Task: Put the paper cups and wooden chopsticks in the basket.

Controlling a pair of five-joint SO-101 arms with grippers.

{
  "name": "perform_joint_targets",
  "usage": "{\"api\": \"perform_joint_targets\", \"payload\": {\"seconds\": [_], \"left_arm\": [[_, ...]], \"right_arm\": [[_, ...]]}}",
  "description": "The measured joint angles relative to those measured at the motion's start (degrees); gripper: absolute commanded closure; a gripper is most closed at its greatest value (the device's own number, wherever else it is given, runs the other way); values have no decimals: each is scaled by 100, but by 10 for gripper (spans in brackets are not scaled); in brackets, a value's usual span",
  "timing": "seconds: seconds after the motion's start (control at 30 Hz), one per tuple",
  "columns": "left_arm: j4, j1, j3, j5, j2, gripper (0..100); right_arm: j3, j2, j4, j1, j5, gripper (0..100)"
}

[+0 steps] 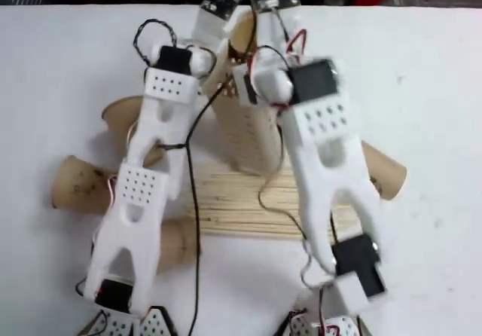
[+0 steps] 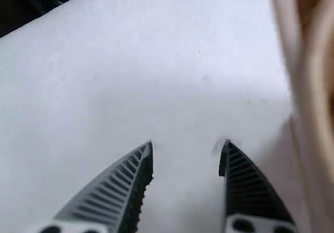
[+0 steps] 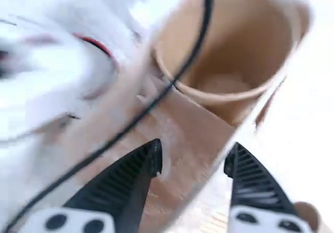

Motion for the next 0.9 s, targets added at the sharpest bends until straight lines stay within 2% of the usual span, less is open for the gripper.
{"api": "perform_joint_targets", "payload": {"seconds": [0.17,0.3,0.43,0.57,0.63,0.77,0.9], "left_arm": [[281,26,-9,-9,-343,774],[396,53,-9,-9,-352,774],[475,141,-9,-9,-352,774],[659,114,-9,-9,-360,774],[668,114,-9,-9,-352,774],[677,123,-9,-9,-360,774],[870,123,-9,-9,-360,774]], "right_arm": [[316,-387,-9,-88,316,800],[703,-378,-404,-18,387,800],[668,-378,-809,607,466,799],[193,-352,-879,1626,1292,797],[-44,-202,-879,1916,1793,796],[-571,369,-879,2013,2558,796],[-1292,1081,-879,2013,2954,796]]}}
